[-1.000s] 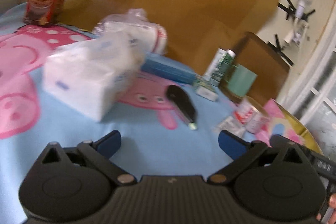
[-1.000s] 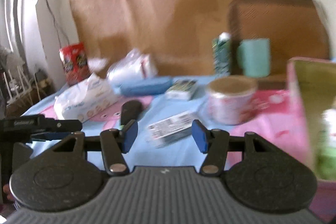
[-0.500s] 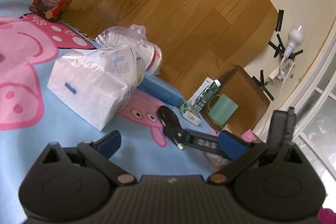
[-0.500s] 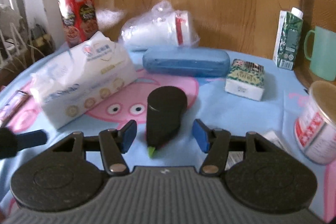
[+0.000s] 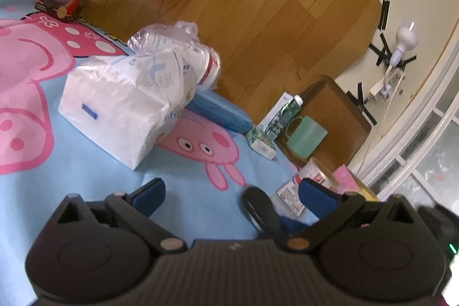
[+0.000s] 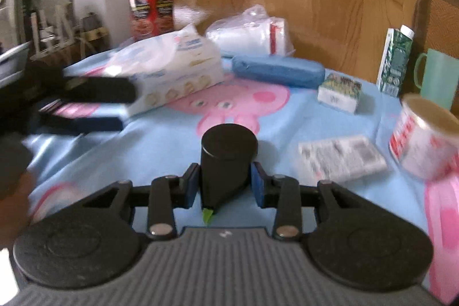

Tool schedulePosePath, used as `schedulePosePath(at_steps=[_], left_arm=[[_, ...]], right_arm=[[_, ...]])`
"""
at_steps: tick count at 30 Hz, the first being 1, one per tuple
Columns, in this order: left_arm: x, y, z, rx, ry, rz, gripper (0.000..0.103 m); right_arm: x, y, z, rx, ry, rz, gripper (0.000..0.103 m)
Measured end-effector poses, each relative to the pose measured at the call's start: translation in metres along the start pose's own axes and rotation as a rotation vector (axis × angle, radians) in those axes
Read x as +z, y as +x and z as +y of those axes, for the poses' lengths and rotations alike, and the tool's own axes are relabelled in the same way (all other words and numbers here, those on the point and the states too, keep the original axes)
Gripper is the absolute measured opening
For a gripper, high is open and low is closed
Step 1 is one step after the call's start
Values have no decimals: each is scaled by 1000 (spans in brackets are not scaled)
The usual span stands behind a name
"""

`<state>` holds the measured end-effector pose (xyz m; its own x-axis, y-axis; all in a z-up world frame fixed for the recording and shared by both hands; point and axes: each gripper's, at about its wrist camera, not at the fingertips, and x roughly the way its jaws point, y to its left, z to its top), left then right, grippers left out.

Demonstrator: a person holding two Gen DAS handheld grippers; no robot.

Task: Organize soft objects
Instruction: 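Close the right gripper on the black highlighter and lift it, then hold the highlighter in the right gripper while the left gripper grasps it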

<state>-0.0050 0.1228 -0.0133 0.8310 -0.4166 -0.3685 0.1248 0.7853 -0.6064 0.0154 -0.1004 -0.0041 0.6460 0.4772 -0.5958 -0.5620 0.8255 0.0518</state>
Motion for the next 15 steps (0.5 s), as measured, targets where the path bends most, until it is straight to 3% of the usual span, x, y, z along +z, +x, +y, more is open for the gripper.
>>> schedulePosePath(at_steps=[6,11,15], left_arm=[[-2,8,-9,20,45,50,102],[-7,14,-24,51,92,88,102],[-19,20,-40,-31,34,164,102]], right_arm=[[-39,-53,0,-40,37,-35,41],[-55,-72,-5,-90,84,-59,41],[-59,-74,-9,-98,94,-69,42]])
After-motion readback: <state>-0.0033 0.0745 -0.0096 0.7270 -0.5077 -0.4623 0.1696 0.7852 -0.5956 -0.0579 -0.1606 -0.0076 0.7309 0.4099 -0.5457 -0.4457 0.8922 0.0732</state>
